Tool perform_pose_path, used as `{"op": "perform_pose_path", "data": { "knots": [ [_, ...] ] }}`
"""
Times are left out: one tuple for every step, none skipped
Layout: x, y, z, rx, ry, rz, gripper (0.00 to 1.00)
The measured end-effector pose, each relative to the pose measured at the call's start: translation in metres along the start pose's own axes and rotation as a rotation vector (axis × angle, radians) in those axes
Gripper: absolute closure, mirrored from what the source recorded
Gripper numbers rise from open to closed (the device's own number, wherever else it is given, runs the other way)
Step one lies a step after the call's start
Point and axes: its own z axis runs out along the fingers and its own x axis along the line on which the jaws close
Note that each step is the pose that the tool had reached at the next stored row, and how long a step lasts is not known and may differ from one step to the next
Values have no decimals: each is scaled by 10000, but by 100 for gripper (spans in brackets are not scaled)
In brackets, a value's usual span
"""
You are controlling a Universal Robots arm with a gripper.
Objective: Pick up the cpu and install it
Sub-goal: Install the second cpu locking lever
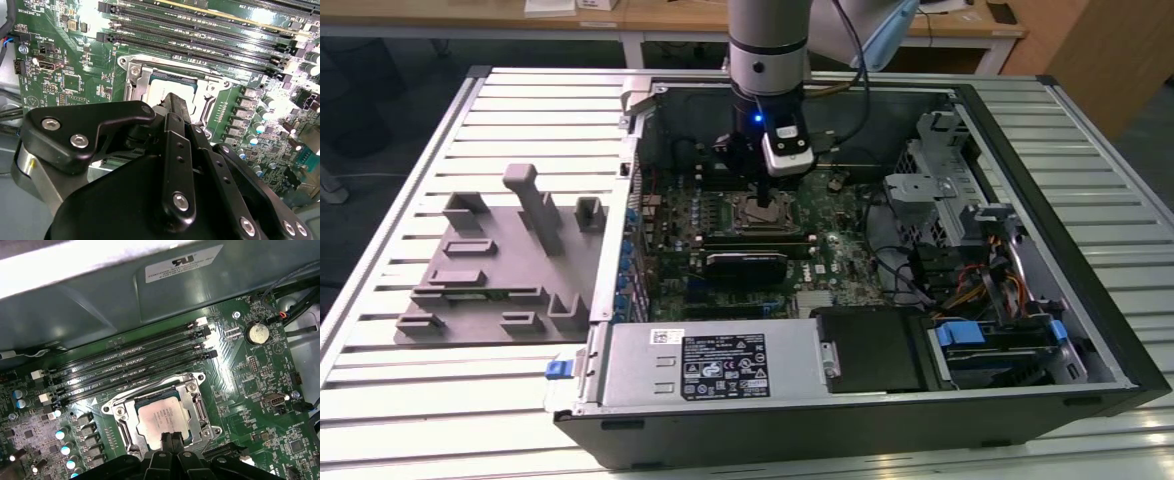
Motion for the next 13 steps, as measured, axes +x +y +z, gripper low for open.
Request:
{"op": "perform_pose_path", "data": {
  "knots": [
    [0,0,0,0,0,0,89],
    [0,0,0,0,0,0,89],
    [0,0,0,0,0,0,89],
    [0,0,0,0,0,0,89],
    [0,0,0,0,0,0,89],
    [0,0,0,0,0,0,89],
    [0,0,0,0,0,0,89],
    [0,0,0,1,0,0,89],
    [0,0,-4,3,0,0,89],
    [-1,0,-10,2,0,0,89],
    [-1,0,-20,1,0,0,89],
    [-2,-1,-33,1,0,0,89],
    [-3,-1,-47,0,-1,0,89]
  ]
}}
